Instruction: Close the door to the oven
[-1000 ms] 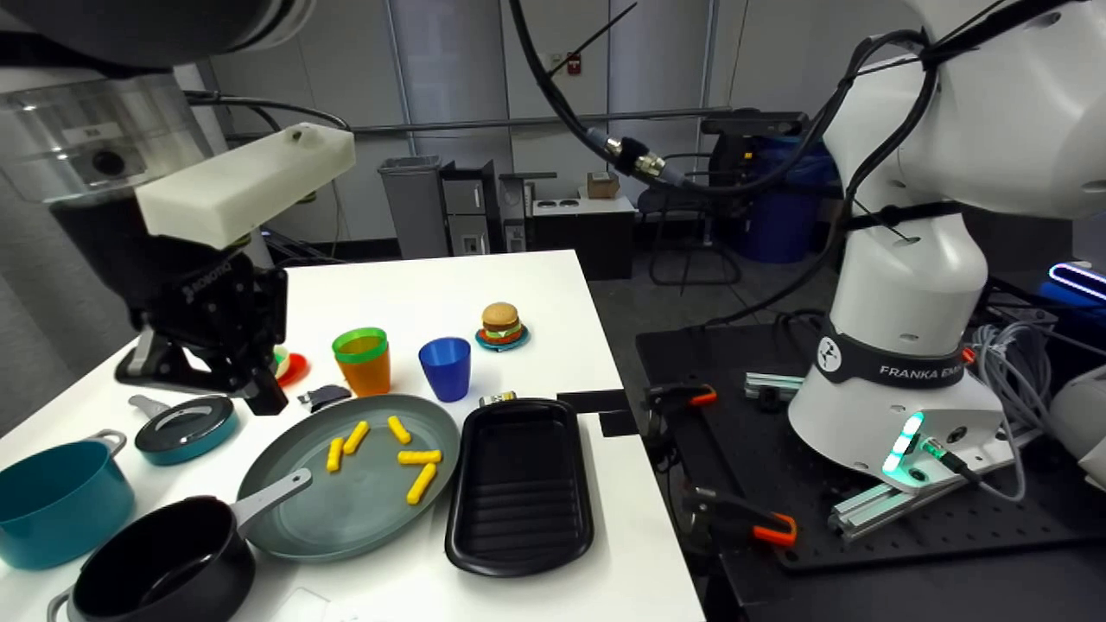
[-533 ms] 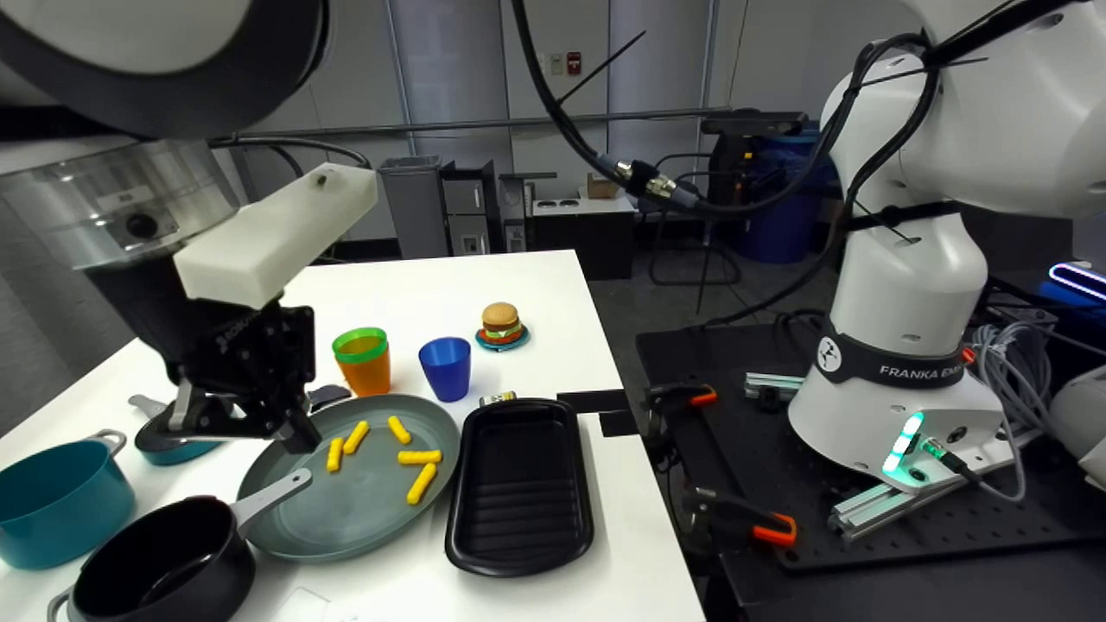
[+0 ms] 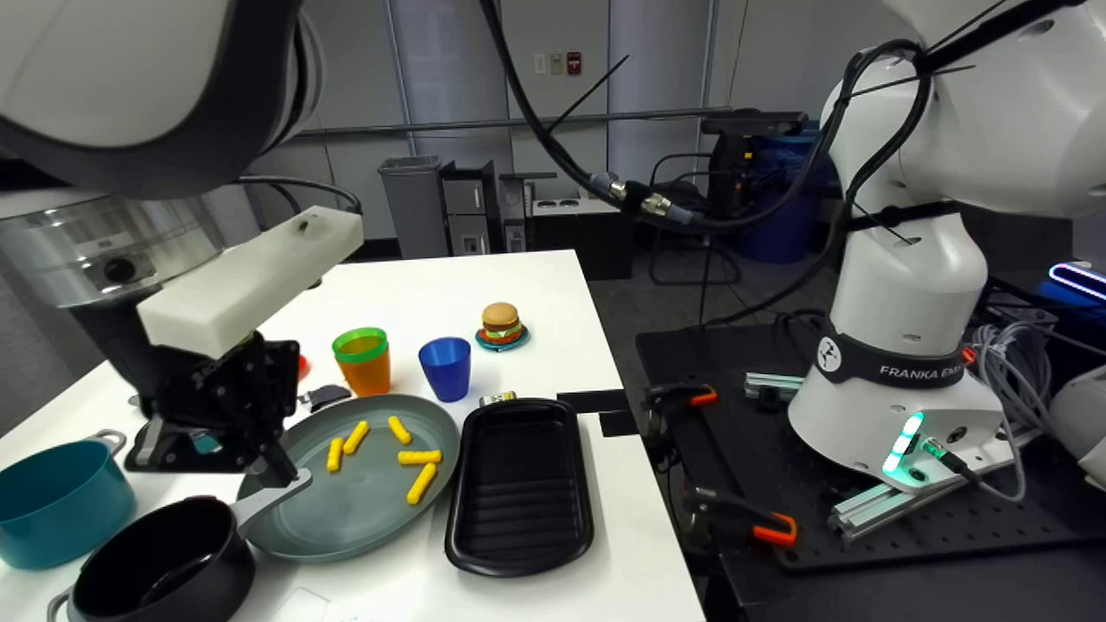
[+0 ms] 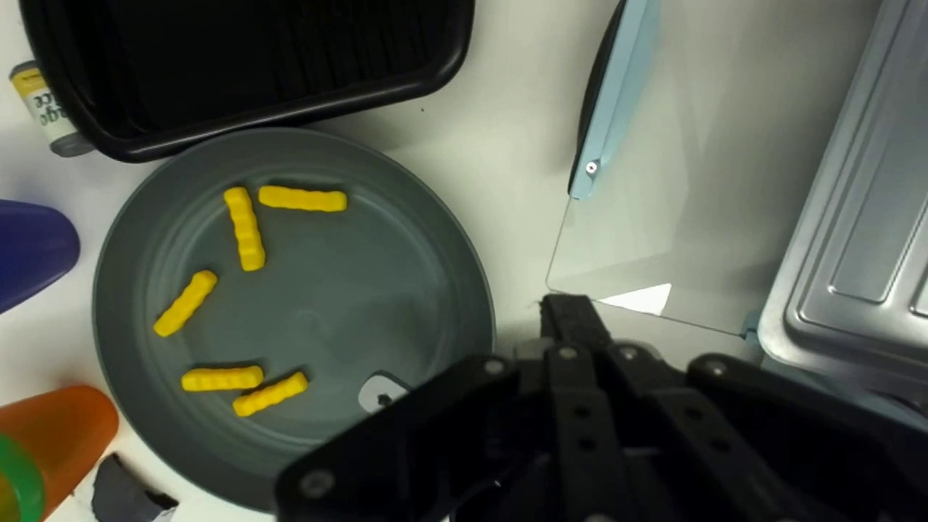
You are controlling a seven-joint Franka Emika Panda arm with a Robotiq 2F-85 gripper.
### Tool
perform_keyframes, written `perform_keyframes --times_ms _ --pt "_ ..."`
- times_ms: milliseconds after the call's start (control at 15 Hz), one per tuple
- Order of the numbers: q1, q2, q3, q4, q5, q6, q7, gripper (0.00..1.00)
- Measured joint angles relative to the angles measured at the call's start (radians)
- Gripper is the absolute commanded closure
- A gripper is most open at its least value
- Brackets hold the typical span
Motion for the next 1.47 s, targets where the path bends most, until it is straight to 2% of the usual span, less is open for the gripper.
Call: perform_keyframes --times_ms 467,1067,1467 --pt "0.029 0.080 -0.001 0.010 0.033 0.114 0.112 1.00" --pt "0.093 0.122 -0.001 0.010 0.052 0.134 0.206 1.00" --pt "0.083 0.133 -0.002 0.008 0.181 0.217 0.208 1.00"
